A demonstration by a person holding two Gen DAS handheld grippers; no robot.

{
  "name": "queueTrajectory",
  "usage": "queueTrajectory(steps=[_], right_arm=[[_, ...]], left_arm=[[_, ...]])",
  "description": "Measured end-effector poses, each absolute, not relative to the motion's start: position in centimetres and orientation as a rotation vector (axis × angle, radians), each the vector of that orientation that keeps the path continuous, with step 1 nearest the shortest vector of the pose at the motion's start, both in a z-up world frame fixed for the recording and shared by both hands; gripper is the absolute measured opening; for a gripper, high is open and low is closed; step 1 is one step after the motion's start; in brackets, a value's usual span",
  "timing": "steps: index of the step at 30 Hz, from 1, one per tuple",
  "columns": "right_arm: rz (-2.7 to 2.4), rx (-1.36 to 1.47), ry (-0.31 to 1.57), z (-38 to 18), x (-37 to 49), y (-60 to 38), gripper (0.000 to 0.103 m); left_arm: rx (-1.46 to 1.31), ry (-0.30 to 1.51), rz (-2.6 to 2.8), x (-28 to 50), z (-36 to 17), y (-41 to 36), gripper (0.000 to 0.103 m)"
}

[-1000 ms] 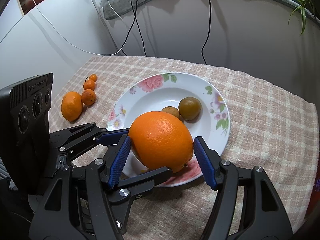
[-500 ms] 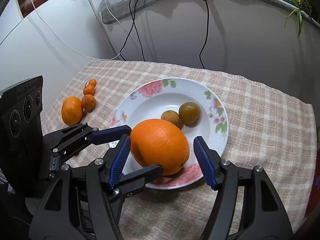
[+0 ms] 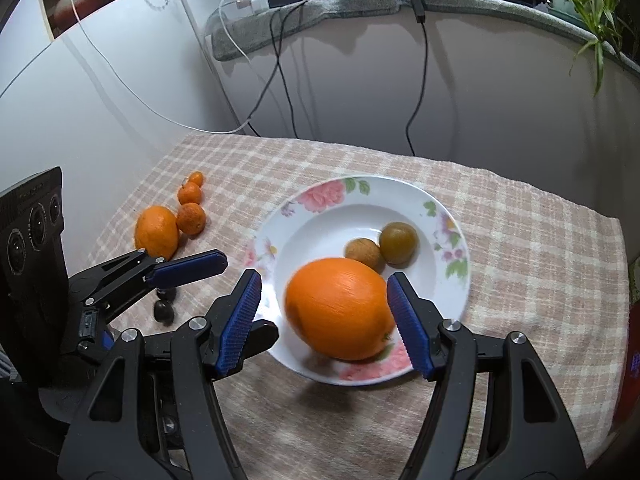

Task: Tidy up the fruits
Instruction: 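Carry the orange in the right gripper onto the plate and release, then move the right gripper to the big navel orange and grasp it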

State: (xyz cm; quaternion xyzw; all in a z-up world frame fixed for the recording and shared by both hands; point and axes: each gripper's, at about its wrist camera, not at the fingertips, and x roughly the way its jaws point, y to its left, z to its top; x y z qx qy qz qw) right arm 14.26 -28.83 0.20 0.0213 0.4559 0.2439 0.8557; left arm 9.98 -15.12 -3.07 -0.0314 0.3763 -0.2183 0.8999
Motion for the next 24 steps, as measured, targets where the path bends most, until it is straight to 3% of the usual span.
queueTrajectory(steps=[2, 4, 24], right_arm=[[0.522, 0.043, 0.953, 0.5, 14.2, -28.1, 0.071], [0.533, 0.040, 0.942, 0.7, 14.2, -27.4, 0.081], [0.691, -0.005, 0.957, 0.7, 14.8, -18.5, 0.082]], left_arm=[[-0.066, 0.767, -0.433, 9.7, -2.8, -14.1, 0.071], [-0.075, 0.761, -0.417, 9.5, -2.6, -13.0, 0.071], [-0.202, 0.791, -0.178, 7.6, -4.5, 0.2, 0.071]])
